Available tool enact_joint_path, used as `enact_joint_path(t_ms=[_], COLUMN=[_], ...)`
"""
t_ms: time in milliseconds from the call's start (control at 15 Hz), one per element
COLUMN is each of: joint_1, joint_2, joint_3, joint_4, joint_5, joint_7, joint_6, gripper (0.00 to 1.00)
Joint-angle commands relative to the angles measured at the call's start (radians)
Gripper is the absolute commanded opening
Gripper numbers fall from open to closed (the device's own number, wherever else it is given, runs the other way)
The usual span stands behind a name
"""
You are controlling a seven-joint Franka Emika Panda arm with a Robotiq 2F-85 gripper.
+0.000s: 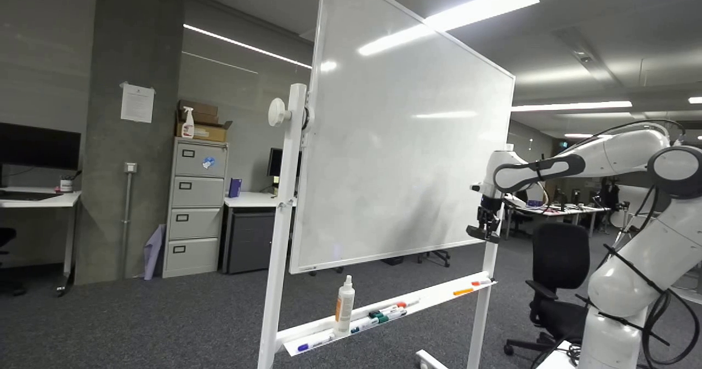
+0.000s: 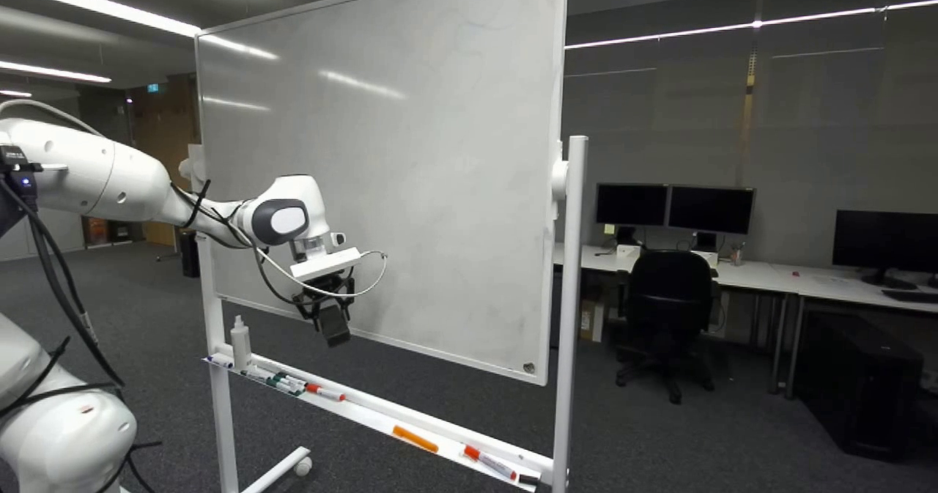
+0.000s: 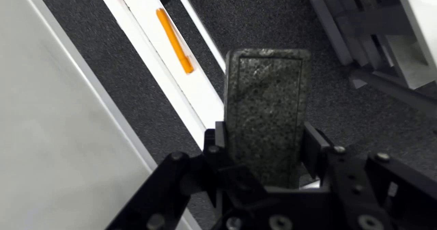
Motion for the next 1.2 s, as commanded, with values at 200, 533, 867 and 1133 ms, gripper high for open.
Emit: enact_joint_path(t_ms=[200,533,867,1133], joint_1=[0.042,-0.008,-0.036,-0.041], joint_2=[0.026,0.100,0.260,0.256], joint_3=[0.018,-0.004,0.017,0.037], joint_4=[-0.126,-0.198,-0.169,-0.188], joint_5=[0.012,-0.033,-0.051,-0.021], joint_7=[-0.216,-0.302,-0.312,-0.296], joint_6=[-0.017,0.187,0.387,0.359], gripper=[0.31,0.31,0.31,0.56])
